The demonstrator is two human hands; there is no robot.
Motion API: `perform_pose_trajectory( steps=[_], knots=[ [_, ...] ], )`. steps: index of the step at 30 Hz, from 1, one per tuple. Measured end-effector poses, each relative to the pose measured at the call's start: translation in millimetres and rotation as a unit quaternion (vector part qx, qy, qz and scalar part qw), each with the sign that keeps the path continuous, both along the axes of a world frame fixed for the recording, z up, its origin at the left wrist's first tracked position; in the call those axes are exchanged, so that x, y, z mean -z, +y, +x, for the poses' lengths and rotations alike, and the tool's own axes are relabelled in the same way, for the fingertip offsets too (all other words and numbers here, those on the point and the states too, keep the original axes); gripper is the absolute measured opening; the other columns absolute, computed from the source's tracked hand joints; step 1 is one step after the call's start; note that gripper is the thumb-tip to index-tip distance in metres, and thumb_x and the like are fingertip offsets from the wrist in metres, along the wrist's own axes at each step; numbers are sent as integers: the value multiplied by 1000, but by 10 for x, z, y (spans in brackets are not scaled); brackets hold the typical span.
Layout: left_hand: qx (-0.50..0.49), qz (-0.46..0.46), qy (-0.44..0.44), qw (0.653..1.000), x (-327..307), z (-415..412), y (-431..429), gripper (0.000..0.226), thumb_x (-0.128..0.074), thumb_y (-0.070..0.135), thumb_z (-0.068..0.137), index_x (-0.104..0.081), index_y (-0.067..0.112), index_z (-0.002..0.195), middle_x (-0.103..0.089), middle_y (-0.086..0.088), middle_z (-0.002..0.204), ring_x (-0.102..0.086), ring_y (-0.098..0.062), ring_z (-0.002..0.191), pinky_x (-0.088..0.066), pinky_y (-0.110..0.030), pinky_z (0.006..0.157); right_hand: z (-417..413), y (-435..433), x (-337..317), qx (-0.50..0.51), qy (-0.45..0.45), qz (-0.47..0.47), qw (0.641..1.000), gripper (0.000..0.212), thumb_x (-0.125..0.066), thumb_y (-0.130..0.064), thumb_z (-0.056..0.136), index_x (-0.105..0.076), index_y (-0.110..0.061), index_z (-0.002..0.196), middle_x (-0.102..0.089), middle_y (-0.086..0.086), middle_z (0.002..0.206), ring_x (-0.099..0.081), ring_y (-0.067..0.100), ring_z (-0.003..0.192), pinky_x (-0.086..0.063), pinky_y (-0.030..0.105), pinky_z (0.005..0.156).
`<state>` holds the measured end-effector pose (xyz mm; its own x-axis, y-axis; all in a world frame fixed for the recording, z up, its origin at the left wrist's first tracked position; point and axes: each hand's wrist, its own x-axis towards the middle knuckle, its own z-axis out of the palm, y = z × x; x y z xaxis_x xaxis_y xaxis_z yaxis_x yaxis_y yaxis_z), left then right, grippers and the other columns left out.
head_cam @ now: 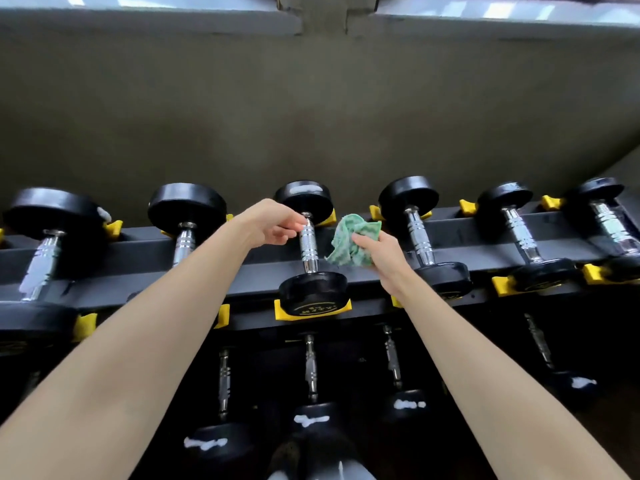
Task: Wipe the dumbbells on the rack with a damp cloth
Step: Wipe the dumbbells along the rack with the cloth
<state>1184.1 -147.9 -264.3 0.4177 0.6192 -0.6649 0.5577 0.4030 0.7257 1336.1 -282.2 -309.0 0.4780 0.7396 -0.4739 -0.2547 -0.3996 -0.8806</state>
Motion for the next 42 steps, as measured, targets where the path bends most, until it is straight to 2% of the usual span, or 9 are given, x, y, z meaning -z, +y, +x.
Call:
perform_pose_trajectory(
  steps=[3, 7, 15, 19, 23, 30, 34, 38, 42],
  knots=[
    [18, -39, 92, 995, 221, -116, -82, 19, -42, 4, 96, -60, 1, 100, -57, -9, 77, -51, -16, 60, -45, -20, 52, -54, -141, 243, 76, -37, -80, 993, 20, -64, -12, 85, -62, -12, 104, -67, 8, 103, -64, 22, 93, -55, 35, 78],
    [67, -79, 138, 985, 478, -230, -217, 21, -46, 4, 95, -55, 0, 114, -58, -21, 114, -57, -33, 94, -51, -39, 86, -318, -325, 302, 76, -135, -154, 976, 29, -61, -11, 85, -59, -9, 114, -62, 6, 104, -57, 19, 89, -46, 27, 74],
    [22, -81, 46, 995, 688, -505, -301, 13, -58, -7, 85, -64, -8, 96, -61, -20, 115, -62, -28, 101, -54, -33, 86, -781, -463, -5, 71, -340, -121, 930, 9, -63, -17, 81, -59, -11, 75, -58, 1, 80, -52, 18, 74, -42, 32, 74],
    [-27, -120, -31, 992, 747, -649, -330, 26, -42, -14, 91, -59, -13, 110, -57, -25, 124, -59, -31, 111, -49, -34, 94, -1012, -428, -81, 22, -425, -93, 900, 13, -61, -23, 84, -63, -11, 87, -53, 0, 87, -45, 17, 78, -26, 26, 69],
    [-34, -130, -54, 989, 690, -713, -383, 33, -41, -16, 90, -54, -12, 120, -56, -23, 124, -56, -32, 115, -47, -33, 96, -1130, -336, -163, -53, -479, -65, 874, 26, -63, -29, 85, -66, -12, 105, -59, 3, 100, -54, 20, 92, -29, 23, 70],
    [-45, -167, -99, 980, 646, -765, -405, 24, -40, -17, 90, -59, -11, 105, -58, -21, 118, -58, -30, 108, -44, -35, 96, -1229, -226, -138, -151, -398, -25, 904, 18, -67, -17, 80, -66, -9, 95, -63, 5, 100, -55, 20, 90, -44, 28, 77],
    [-31, -155, -51, 986, 651, -707, -297, 24, -48, -14, 88, -58, -12, 110, -54, -23, 124, -55, -35, 117, -46, -35, 95, -963, -246, -74, -55, -360, -8, 931, 11, -58, -3, 78, -60, -6, 88, -61, 6, 92, -54, 21, 84, -45, 29, 71],
    [-1, -105, 41, 994, 619, -565, -220, 16, -50, -2, 93, -62, -6, 101, -61, -22, 115, -64, -33, 99, -58, -32, 78, -452, -233, -13, 20, -329, -101, 939, 2, -55, -6, 82, -55, -7, 80, -57, 8, 84, -50, 24, 83, -37, 28, 65],
    [23, -63, 106, 992, 624, -375, -166, 21, -50, 4, 94, -55, -4, 113, -65, -16, 92, -64, -31, 82, -57, -34, 73, -112, -77, 149, 36, -264, -120, 957, 17, -58, -4, 83, -63, -8, 98, -63, 6, 93, -60, 26, 96, -52, 38, 81]
  ],
)
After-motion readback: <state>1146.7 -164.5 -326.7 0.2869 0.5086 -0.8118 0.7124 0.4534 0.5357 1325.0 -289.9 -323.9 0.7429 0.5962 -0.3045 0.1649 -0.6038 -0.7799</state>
